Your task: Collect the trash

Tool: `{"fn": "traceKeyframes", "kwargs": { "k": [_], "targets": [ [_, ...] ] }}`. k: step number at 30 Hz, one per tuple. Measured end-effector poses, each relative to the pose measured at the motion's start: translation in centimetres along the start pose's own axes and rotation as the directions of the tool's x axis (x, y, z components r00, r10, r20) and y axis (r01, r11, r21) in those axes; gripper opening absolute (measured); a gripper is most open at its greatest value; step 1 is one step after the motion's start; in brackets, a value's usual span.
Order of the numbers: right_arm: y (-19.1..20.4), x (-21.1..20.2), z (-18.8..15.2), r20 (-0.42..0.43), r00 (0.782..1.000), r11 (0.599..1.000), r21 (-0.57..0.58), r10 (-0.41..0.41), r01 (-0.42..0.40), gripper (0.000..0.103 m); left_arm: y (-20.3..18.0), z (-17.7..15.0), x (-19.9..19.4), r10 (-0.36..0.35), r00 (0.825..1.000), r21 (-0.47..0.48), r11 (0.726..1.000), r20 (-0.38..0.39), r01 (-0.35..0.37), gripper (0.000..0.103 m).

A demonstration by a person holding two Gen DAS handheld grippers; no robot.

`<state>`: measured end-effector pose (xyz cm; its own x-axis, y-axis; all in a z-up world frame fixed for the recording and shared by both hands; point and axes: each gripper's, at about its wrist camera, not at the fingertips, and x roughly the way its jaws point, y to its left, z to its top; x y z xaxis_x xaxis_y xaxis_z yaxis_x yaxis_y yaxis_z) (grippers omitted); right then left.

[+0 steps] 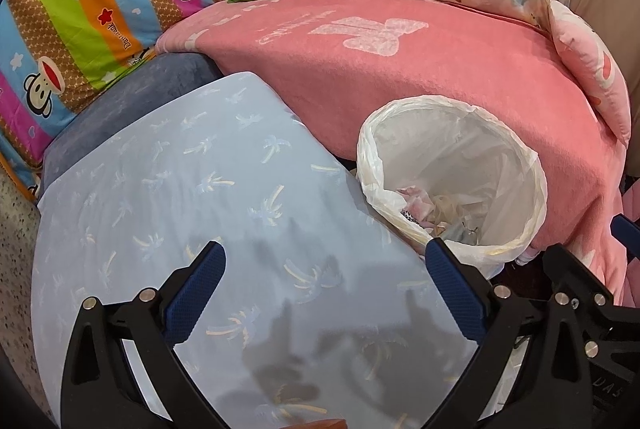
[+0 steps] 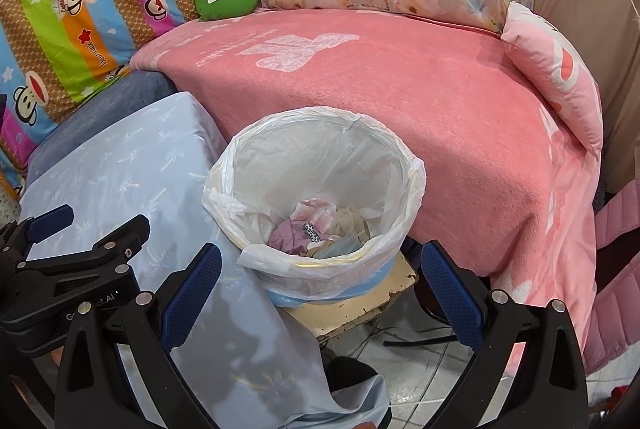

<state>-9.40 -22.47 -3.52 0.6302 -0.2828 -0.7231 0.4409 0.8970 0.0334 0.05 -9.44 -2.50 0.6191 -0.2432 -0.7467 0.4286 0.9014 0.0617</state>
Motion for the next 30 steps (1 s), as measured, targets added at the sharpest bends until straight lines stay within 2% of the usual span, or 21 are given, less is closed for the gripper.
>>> {"fn": "traceKeyframes", "kwargs": {
  "k": [12,30],
  "targets": [
    [-0.12,-0.1,-0.46,-0.01,1.0,1.0,0.008,-0.017,0.017,0.097,0.13,-0.23,-0.05,0.012,1.0,-0.037,0.999,-0.01,-0.012,0.096],
    [-0.15,-0.01,-0.47,-0.009,1.0,1.0,0.008,-0.018,0.018,0.097,0.16,-0.36,-0.05,0.024,1.0,-0.034,0.999,-0.013,-0.024,0.096]
  ]
}}
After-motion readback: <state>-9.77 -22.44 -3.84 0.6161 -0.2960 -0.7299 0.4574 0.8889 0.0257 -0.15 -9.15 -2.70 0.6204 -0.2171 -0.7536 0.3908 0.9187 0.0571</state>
